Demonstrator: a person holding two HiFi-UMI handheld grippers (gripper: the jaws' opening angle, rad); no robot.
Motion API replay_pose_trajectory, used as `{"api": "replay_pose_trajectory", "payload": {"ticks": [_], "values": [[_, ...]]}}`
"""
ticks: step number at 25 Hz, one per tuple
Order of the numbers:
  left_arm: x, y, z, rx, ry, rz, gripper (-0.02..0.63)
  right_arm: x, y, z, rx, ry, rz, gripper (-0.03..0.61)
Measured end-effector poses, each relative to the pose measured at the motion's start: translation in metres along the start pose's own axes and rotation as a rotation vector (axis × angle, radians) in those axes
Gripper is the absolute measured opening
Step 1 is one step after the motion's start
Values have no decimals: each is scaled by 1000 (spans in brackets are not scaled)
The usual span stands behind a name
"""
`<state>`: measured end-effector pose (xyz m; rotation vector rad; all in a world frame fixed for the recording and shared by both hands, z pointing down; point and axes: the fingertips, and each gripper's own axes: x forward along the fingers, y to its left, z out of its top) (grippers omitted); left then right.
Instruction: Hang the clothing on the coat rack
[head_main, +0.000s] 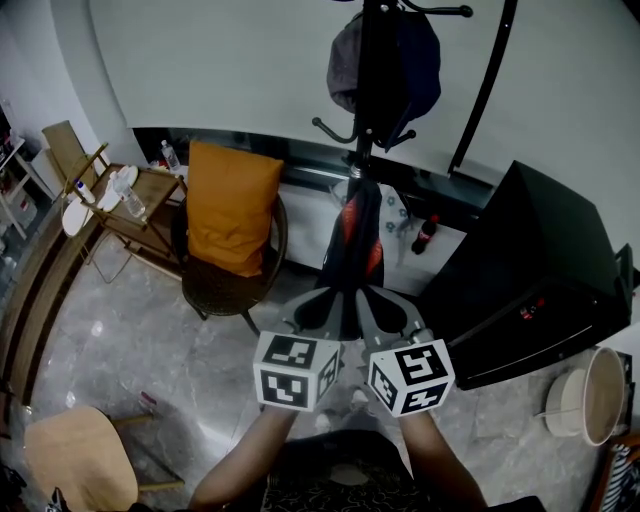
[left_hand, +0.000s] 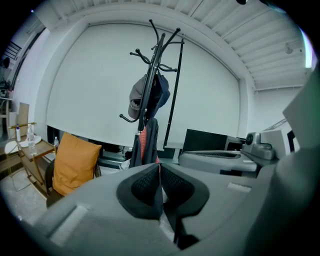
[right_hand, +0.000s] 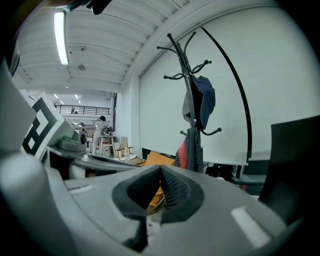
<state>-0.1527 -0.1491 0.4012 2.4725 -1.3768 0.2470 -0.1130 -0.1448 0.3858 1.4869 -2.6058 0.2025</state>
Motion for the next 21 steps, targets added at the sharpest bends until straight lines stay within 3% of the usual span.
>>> {"api": "replay_pose_trajectory", "payload": {"ticks": [21], "values": [[5, 0, -4, -21, -14, -26, 11, -1, -3, -2, -26, 5, -19, 2]]}}
